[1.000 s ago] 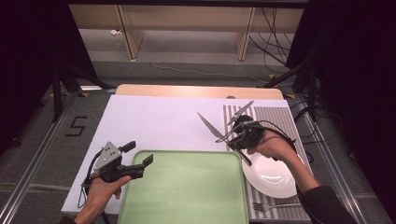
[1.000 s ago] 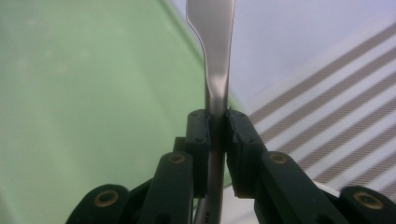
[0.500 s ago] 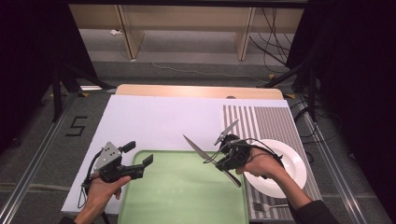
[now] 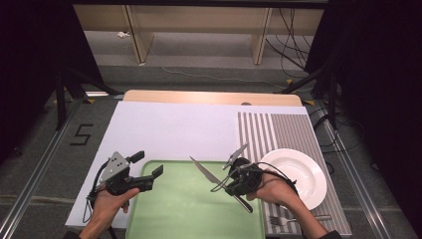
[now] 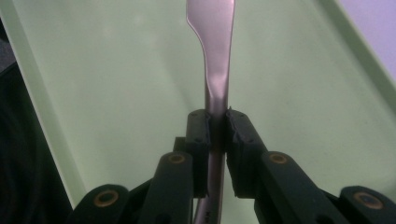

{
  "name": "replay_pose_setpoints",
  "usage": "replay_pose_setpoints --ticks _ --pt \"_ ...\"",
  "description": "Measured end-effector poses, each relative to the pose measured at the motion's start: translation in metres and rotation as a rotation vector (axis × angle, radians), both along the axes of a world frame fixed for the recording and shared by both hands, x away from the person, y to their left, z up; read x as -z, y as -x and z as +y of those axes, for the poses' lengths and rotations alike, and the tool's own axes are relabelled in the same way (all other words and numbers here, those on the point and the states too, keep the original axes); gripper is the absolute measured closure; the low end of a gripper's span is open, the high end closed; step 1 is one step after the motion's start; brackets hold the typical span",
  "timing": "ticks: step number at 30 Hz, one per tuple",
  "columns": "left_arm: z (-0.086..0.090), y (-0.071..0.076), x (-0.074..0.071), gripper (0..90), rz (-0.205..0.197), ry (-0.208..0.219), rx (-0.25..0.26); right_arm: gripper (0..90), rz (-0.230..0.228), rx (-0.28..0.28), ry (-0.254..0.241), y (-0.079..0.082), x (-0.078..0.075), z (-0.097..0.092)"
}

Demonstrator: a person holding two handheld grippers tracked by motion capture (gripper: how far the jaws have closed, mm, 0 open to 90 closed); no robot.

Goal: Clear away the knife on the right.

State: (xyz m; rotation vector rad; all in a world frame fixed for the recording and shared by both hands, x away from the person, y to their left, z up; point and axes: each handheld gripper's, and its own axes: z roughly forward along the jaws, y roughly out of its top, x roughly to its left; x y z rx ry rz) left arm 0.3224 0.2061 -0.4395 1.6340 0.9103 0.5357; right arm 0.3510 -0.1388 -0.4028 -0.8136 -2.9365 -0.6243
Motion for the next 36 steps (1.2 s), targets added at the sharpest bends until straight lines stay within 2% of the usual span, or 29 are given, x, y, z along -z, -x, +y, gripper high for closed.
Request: replay_pose_setpoints --ticks 5,6,8,10,11,12,15,24,30,31,36 --pt "0.000 0.001 0.000 15.8 -0.001 0.002 -0.003 80.7 -0.015 0.013 0.010 0.009 0.006 0.003" --pt "0.000 0.001 0.000 15.8 -0.001 0.001 -0.003 80.7 -0.004 0.017 -0.008 0.010 0.008 0.001" --pt "0.000 0.001 0.000 15.8 -0.002 0.002 -0.004 80.7 0.001 0.025 -0.013 0.011 0.009 0.001" --pt "0.000 0.000 0.000 15.8 -0.006 0.007 0.000 80.7 -0.014 0.032 -0.021 0.015 0.013 -0.001" --pt "0.000 0.000 0.000 15.8 -0.007 0.010 0.001 80.7 -0.005 0.027 -0.025 0.015 0.015 -0.001" --pt "0.000 0.002 -0.001 15.8 -0.007 -0.002 -0.001 80.6 -0.005 0.025 -0.001 0.017 0.016 -0.002" --pt "0.000 0.002 -0.001 15.8 -0.008 -0.005 0.003 80.6 -0.005 0.043 -0.017 0.018 0.016 -0.005" --pt "0.000 0.003 -0.002 15.8 -0.012 -0.004 0.002 80.6 0.031 0.036 0.027 0.022 0.030 -0.002" --pt "0.000 0.002 -0.001 15.8 -0.010 -0.010 0.000 80.6 0.053 0.040 0.040 0.028 0.032 0.000" --pt "0.000 0.002 -0.001 15.8 -0.012 -0.012 0.002 80.6 0.048 0.039 0.064 0.030 0.033 -0.001" --pt "-0.001 0.003 -0.002 15.8 -0.016 -0.011 -0.001 80.5 0.080 0.030 0.089 0.030 0.040 -0.001"
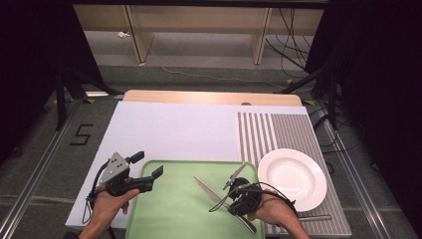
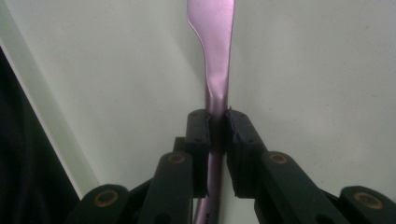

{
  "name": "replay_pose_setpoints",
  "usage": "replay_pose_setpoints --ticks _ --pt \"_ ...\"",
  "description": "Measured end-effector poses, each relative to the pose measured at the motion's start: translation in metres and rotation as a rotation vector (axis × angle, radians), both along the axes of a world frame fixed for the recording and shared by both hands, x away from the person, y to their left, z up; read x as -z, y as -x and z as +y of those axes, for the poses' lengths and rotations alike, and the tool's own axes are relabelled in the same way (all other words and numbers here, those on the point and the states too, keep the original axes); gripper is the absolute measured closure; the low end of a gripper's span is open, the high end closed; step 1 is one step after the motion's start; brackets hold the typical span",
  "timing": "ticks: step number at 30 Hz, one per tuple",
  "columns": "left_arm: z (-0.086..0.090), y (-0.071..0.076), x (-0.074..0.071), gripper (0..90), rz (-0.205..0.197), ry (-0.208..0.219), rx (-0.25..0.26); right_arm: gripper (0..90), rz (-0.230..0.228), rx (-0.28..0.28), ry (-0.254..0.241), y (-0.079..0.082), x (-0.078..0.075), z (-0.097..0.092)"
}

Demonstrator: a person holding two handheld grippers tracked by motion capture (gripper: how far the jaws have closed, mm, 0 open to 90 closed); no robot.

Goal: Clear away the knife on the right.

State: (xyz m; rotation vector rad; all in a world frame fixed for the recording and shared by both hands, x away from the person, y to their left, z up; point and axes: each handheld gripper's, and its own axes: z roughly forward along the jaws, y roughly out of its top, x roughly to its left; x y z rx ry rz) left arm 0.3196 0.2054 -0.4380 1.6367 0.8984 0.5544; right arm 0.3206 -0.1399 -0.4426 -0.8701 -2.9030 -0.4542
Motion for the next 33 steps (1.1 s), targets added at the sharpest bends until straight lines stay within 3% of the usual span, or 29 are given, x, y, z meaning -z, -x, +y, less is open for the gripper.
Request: replay_pose_setpoints --ticks 6,13,16,18,20,21,23,25,33 --pt "0.000 -0.001 0.001 15.8 0.004 0.005 0.008 80.2 0.033 0.011 0.011 -0.003 0.008 0.000" --pt "-0.001 0.000 0.001 15.8 0.007 0.002 0.006 79.1 0.029 0.001 0.044 -0.004 0.012 -0.001" --pt "0.000 0.000 0.000 15.7 0.005 -0.001 0.004 72.6 0.039 0.022 0.011 -0.005 0.008 -0.001" --pt "0.000 0.000 0.001 15.7 0.006 -0.001 0.004 64.1 -0.005 0.029 -0.052 -0.003 -0.002 -0.001" --pt "0.000 -0.001 0.001 15.7 0.005 0.006 0.008 62.9 -0.018 0.028 -0.065 -0.002 -0.003 0.000" --pt "0.000 -0.001 0.001 15.7 0.005 0.004 0.008 64.1 -0.050 0.016 -0.089 0.001 -0.005 0.004" --pt "-0.001 -0.001 0.001 15.7 0.003 0.004 0.008 66.8 -0.056 0.013 -0.086 0.003 -0.005 0.007" --pt "0.000 0.000 0.000 15.7 0.004 -0.001 0.004 73.7 -0.091 -0.016 -0.084 0.006 -0.003 0.012" --pt "0.000 0.000 0.000 15.7 0.002 0.001 0.004 89.2 -0.122 -0.072 -0.036 0.013 0.007 0.028"
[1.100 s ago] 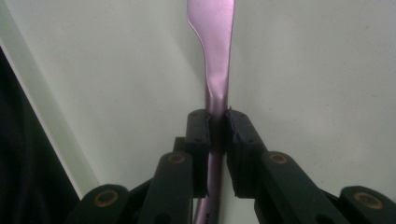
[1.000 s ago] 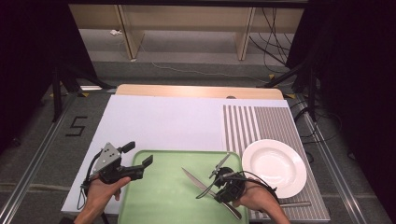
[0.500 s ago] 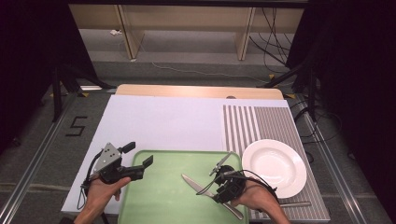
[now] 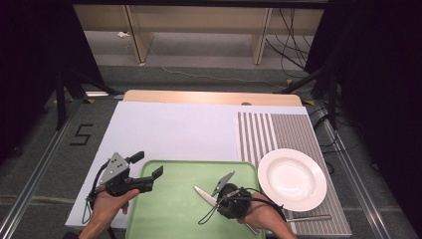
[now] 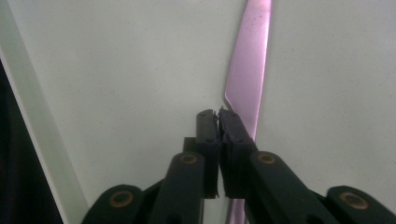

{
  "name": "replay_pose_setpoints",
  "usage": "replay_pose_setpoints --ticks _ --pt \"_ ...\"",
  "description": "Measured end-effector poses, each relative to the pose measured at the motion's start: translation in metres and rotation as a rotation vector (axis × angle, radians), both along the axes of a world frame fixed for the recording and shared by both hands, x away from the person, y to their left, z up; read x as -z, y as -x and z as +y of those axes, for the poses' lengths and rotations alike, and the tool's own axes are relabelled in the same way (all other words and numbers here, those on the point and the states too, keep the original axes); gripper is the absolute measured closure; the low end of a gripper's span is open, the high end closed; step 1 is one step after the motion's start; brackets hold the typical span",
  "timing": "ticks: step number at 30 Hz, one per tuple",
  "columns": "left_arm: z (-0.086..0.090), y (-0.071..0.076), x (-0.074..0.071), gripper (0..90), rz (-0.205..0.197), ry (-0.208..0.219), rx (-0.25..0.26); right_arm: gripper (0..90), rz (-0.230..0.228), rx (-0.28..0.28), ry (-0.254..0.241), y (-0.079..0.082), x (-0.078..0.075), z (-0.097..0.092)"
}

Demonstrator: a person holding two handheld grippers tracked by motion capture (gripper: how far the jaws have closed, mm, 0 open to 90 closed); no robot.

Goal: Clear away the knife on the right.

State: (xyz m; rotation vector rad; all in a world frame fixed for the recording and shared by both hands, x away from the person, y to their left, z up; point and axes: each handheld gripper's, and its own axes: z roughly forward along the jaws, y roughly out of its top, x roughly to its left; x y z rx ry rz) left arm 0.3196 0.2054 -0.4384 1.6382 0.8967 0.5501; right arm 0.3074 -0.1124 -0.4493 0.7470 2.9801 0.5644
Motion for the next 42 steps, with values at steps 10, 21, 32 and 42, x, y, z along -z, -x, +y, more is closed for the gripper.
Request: replay_pose_setpoints --ticks 10,21,32,42 --pt "0.000 0.000 0.000 15.8 0.004 -0.003 -0.001 90.0 0.003 -0.018 0.039 -0.005 0.009 0.001" --pt "0.000 0.000 0.000 15.8 0.001 -0.002 -0.001 90.0 0.005 0.048 0.037 -0.013 0.008 -0.016" --pt "0.001 0.000 0.000 15.8 -0.003 0.000 -0.006 90.0 0.017 0.117 0.048 -0.019 0.007 -0.039" --pt "0.001 0.001 -0.001 15.8 -0.009 0.000 -0.010 90.0 0.025 0.164 0.049 -0.016 0.006 -0.058"
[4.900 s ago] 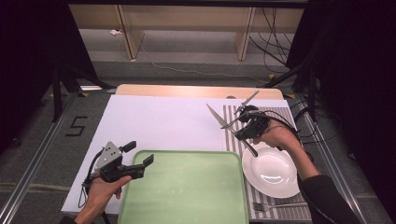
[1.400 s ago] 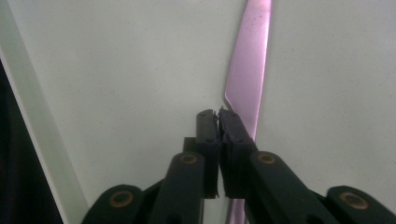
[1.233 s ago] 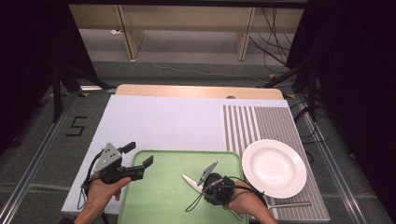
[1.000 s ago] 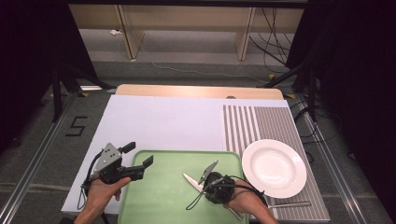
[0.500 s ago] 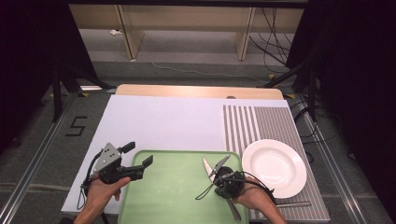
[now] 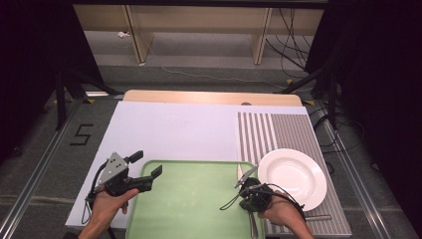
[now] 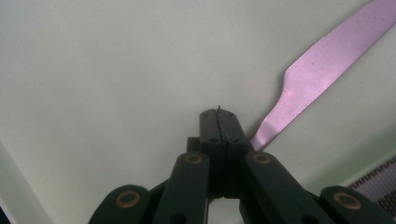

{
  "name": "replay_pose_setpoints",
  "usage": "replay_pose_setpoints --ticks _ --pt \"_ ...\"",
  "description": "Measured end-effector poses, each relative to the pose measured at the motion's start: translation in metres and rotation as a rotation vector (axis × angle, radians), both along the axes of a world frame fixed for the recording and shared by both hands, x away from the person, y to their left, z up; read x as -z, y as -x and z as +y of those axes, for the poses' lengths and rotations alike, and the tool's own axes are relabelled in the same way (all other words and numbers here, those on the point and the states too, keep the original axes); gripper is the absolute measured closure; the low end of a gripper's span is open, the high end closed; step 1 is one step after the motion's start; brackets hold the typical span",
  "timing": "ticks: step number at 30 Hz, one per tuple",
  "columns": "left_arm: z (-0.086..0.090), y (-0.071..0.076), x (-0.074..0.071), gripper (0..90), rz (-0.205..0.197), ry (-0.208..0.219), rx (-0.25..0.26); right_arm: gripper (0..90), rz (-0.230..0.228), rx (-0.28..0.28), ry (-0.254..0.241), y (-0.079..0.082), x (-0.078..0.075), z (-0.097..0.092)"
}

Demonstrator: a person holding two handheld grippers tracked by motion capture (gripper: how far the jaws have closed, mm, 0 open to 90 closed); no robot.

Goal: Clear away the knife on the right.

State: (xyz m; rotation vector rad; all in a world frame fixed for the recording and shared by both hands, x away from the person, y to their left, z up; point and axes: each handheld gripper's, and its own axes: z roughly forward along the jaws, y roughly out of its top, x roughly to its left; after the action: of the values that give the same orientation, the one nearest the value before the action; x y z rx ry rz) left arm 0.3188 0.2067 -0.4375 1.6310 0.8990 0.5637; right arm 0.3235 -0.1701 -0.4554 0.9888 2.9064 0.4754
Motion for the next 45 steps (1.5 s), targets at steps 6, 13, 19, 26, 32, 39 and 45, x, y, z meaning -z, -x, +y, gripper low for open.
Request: replay_pose_setpoints --ticks 6,13,19,26,32,39,45 --pt "0.000 0.000 0.000 15.8 0.001 -0.004 0.000 90.0 0.001 0.025 -0.010 0.002 0.000 -0.010" --pt "0.000 0.000 0.000 15.8 0.001 -0.004 -0.002 90.0 0.005 0.049 -0.011 0.005 0.000 -0.020" --pt "-0.001 0.000 0.000 15.8 0.002 -0.003 -0.001 90.0 0.007 0.057 -0.025 0.006 0.000 -0.021" --pt "-0.001 -0.001 0.000 15.8 0.001 -0.003 -0.001 90.0 0.011 0.061 -0.035 0.005 0.001 -0.023" --pt "-0.002 -0.002 0.001 15.8 0.001 0.003 -0.002 87.2 0.007 0.073 -0.055 0.005 -0.002 -0.025" --pt "-0.002 -0.003 0.001 15.8 0.009 0.002 -0.009 72.2 0.006 0.104 -0.136 0.004 -0.012 -0.035" --pt "-0.002 -0.003 0.001 15.8 0.010 0.001 -0.005 58.6 -0.003 0.114 -0.229 0.003 -0.021 -0.040"
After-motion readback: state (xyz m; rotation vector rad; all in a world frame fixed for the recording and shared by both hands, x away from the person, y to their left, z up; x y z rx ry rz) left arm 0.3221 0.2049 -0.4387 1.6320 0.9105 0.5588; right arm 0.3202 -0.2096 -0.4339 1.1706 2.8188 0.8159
